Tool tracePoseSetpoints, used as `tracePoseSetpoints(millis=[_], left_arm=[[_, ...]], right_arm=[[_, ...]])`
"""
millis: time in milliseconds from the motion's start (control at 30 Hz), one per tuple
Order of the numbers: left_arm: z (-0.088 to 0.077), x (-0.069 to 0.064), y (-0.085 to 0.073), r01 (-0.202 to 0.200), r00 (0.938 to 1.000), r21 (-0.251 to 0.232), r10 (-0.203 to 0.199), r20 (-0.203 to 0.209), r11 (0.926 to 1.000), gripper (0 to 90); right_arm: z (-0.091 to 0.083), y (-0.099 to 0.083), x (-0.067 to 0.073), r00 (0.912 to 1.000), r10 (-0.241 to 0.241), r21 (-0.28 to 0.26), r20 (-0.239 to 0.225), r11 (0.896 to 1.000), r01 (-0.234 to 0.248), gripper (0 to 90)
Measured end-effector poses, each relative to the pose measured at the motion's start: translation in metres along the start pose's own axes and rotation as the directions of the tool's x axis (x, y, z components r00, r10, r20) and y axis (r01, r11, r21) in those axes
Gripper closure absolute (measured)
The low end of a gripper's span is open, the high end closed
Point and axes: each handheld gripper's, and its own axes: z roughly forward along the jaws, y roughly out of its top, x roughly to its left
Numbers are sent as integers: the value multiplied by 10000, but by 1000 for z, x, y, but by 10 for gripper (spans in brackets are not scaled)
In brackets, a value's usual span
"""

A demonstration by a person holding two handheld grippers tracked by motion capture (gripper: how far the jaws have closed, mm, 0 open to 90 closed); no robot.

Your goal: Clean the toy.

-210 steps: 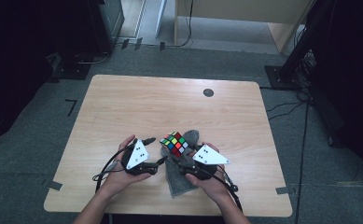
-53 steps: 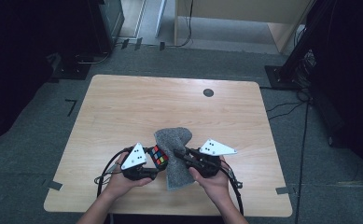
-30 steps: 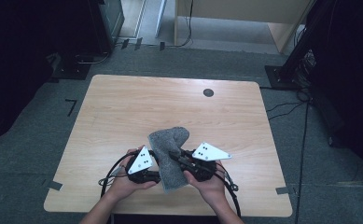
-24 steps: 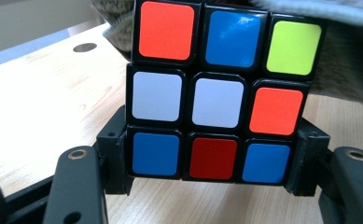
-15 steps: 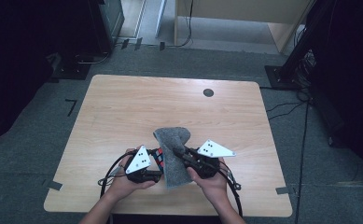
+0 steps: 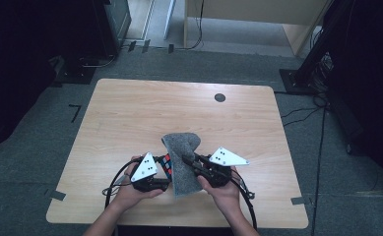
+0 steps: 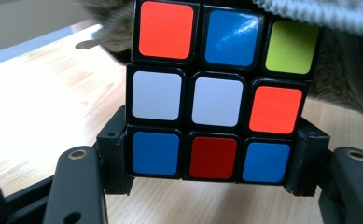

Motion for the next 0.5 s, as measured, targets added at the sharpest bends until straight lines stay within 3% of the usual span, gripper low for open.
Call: tracePoseSetpoints(millis=[133, 333, 433, 500], left_arm=[[1, 0, -1, 60, 9999, 115, -59, -94, 9999, 341], [6, -5, 0, 142, 9998, 196, -145, 141, 9997, 341], [6, -6, 0, 78, 9999, 232, -80, 75, 9997, 341], [4, -4, 0, -32, 10000, 236, 34, -80, 9997, 341]], right_arm=[[3, -2, -1, 10000, 22, -18, -19, 10000, -22, 750], [2, -2, 8, 9999, -30, -303, -134, 9995, 26, 750], [3, -1, 13, 9990, -2, -393, -454, 9992, -16, 752], [4, -2, 10, 9993, 74, -361, -375, 9993, -87, 762]])
